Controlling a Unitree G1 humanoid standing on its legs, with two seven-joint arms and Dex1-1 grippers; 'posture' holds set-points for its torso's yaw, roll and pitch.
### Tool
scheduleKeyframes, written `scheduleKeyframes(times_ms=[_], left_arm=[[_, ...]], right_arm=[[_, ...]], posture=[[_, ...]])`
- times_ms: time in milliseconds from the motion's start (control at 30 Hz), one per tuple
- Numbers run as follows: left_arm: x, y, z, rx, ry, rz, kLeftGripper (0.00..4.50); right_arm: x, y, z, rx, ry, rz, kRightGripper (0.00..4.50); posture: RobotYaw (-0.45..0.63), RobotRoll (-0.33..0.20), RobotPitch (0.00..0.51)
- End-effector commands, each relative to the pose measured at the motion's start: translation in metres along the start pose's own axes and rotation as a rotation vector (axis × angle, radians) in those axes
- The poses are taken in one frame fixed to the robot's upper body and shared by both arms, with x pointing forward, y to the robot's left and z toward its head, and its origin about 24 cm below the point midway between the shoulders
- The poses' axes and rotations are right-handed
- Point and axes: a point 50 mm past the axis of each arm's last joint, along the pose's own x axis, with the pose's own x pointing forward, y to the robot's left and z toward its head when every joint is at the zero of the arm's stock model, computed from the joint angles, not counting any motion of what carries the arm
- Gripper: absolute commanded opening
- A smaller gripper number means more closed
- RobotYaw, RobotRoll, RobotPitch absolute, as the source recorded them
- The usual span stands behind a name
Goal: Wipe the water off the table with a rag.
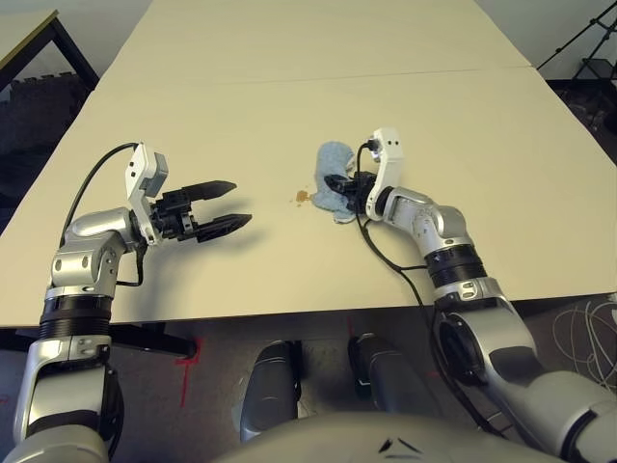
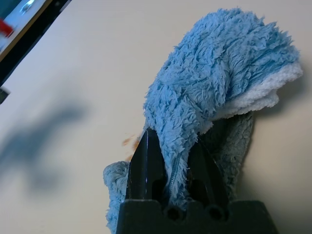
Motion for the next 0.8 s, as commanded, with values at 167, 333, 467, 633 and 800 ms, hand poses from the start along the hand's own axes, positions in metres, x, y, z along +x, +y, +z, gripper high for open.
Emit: scheduleKeyframes(times_ms=[167, 333, 467, 633, 800], left_arm=[[0.000, -0.004, 0.000, 0.006, -0.003, -0.005, 4.50], [0.000, -0.005, 0.000, 0.006, -0.004, -0.005, 4.50], [0.001, -0.006, -0.001, 0.005, -0.006, -0.004, 4.50], [0.002, -0.005, -0.001, 0.006, -0.006, -0.003, 4.50], [0.002, -0.005, 0.000, 0.009, -0.007, -0.003, 4.50]], right_arm=[[0.014, 0.034, -0.036, -0.004, 0.172, 0.163, 0.17], [0.014, 0.047, -0.043, -0.026, 0.219, 0.249, 0.16], [0.013, 0.046, -0.040, -0.035, 0.209, 0.246, 0.16], [0.013, 0.030, -0.026, -0.056, 0.151, 0.162, 0.16], [0.010, 0.011, -0.009, -0.086, 0.102, 0.083, 0.16]], posture=[[-0.06, 0.000, 0.136], [-0.06, 0.000, 0.137], [-0.06, 0.000, 0.136], [-0.06, 0.000, 0.132], [-0.06, 0.000, 0.130]])
